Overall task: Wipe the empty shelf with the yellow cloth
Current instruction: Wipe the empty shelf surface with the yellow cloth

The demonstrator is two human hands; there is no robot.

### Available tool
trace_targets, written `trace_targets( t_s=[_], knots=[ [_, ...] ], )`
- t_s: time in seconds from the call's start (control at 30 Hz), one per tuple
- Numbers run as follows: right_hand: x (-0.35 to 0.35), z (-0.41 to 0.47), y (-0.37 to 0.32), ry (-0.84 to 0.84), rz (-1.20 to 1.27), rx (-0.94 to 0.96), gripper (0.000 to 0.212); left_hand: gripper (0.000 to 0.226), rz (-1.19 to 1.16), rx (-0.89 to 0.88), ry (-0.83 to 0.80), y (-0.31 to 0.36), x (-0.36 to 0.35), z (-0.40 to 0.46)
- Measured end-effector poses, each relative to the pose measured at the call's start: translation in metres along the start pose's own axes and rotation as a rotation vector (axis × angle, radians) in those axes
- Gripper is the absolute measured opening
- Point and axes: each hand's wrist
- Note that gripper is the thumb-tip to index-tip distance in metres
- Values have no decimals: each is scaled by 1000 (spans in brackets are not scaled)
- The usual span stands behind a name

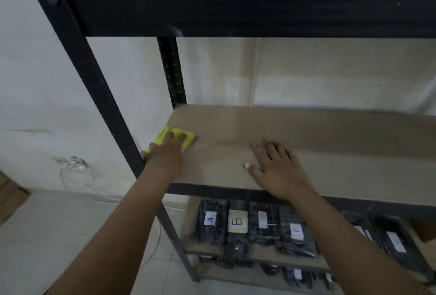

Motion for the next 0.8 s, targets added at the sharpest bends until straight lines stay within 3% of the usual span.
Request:
trace_targets(
  t_s=[0.27, 0.4, 0.57, 0.8],
  knots=[
    [0, -4, -2, 17, -8, 6, 71, 70, 180, -96, 140, 6, -24, -36],
    [-1, -1, -2, 22, 6, 2, 72, 69, 119, -153, 174, 0, -28, -22],
    [-3, 2, 0, 63, 12, 3, 71, 48, -90, -271, 174, -2, -20, 15],
    [1, 0, -3, 43, 50, -5, 68, 46, -181, -344, 202, 22, 16, 95]
  ],
)
Point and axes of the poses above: each hand's wrist, its own z-axis towards the middle knuckle, its own x-axis out of the back of the hand, y = z × x, and after that the axes turned 15 degrees about -y, right-handed
